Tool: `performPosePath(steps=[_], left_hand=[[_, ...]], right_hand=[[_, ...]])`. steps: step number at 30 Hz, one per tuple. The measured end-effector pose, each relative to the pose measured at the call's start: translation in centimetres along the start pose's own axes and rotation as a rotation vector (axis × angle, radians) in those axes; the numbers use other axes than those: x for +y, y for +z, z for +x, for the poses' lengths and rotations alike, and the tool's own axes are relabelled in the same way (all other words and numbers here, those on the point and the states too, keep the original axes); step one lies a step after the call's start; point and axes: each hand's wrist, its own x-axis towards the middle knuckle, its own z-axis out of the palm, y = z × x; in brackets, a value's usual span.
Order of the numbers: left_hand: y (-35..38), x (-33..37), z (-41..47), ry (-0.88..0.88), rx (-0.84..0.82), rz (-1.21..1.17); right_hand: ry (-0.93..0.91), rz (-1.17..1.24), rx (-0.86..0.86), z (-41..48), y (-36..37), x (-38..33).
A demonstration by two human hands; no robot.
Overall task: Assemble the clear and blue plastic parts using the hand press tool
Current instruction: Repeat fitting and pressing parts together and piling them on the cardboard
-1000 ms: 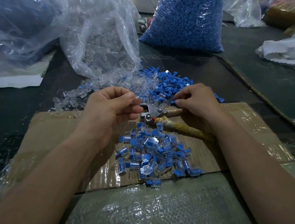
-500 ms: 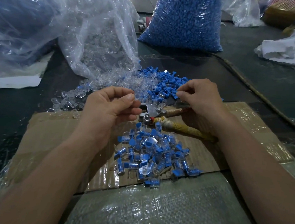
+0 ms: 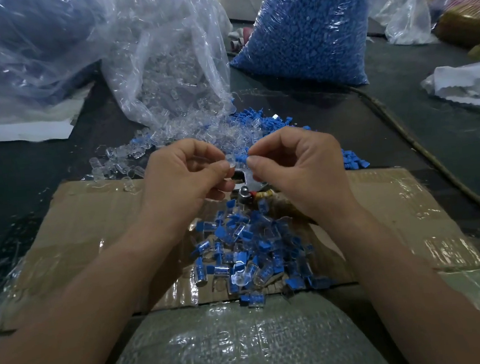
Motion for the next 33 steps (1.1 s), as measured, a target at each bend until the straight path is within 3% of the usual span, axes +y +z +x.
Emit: performPosePath(steps=[13, 23, 33], left_hand=[[0.3, -0.3, -0.3, 0.103, -0.035, 0.139], [0.0, 0.2, -0.3, 0.058, -0.08, -0.038], [-0.3, 0.4, 0.0, -0.055, -0.129, -0.161]], right_hand=[[-0.046, -0.078, 0.017, -0.1, 1.0, 0.6], [-0.033, 0.096, -0.094, -0.1, 0.5, 0.8], [-0.19, 0.138, -0.119, -0.2, 0.7, 1.4]])
